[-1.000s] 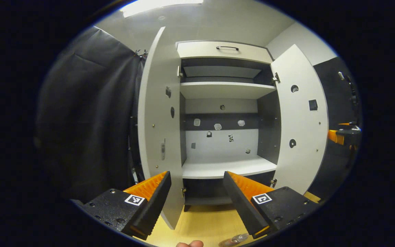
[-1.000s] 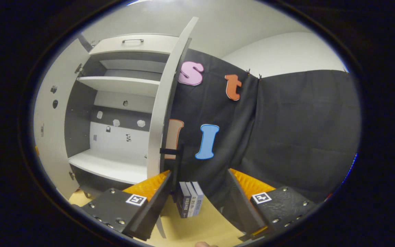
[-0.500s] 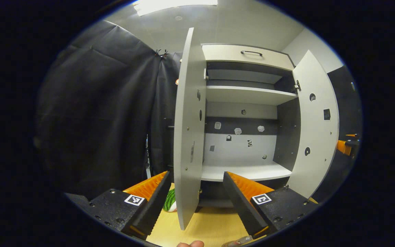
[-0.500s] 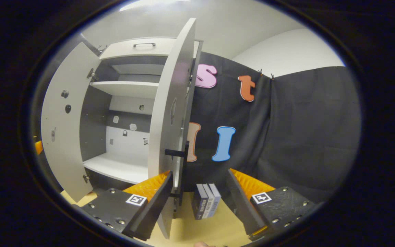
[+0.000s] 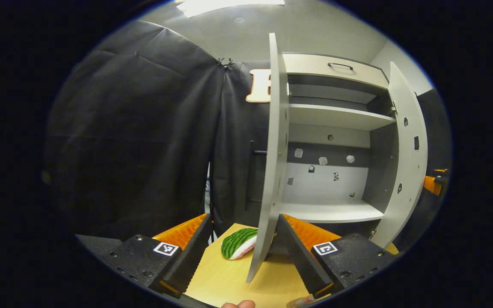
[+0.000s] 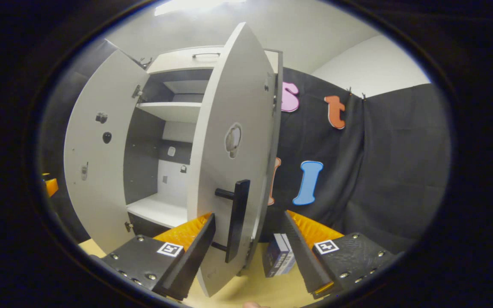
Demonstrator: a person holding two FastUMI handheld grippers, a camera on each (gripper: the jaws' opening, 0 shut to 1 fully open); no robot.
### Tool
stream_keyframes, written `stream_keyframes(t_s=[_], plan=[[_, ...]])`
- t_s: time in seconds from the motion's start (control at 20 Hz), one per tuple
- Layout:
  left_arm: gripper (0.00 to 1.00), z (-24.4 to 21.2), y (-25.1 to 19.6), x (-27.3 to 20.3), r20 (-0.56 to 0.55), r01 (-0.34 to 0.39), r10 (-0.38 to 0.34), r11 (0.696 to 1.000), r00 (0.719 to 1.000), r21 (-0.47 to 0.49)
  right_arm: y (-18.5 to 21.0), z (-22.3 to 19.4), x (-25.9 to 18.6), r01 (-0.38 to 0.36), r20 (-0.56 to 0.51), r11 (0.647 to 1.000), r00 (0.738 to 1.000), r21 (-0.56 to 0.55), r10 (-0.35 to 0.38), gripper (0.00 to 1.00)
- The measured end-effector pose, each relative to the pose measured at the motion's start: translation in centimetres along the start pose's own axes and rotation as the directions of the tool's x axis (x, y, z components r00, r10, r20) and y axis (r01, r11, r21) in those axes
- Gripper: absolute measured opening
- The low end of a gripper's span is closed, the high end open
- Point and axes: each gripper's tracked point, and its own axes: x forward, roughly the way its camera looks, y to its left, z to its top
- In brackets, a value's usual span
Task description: Grasp the bottle in the cabinet with the left hand and place it on the coaster, then close the right door with the right hand and the left door with the left hand.
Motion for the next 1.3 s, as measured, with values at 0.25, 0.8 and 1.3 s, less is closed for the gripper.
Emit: stream_keyframes(t_s=[0.25, 0.8, 1.3], plan=[[0.96, -0.3, 2.7, -0.5, -0.008, -0.069, 0.069, 0.998, 0.998, -0.014, 4.9, 0.7, 1.2, -0.113, 0.008, 0.994, 0.994, -0.002, 0.113, 0.96], [0.96, -0.9, 4.6, -0.1, -0.017, -0.124, 0.123, 0.992, 0.992, -0.022, 10.0, 1.7, 1.4, -0.214, 0.039, 0.977, 0.976, -0.014, 0.214, 0.96], [0.96, -2.1, 4.3, 1.6, -0.038, -0.106, 0.104, 0.993, 0.994, -0.060, 8.2, 1.2, 1.8, -0.174, 0.030, 0.985, 0.984, -0.014, 0.174, 0.93]])
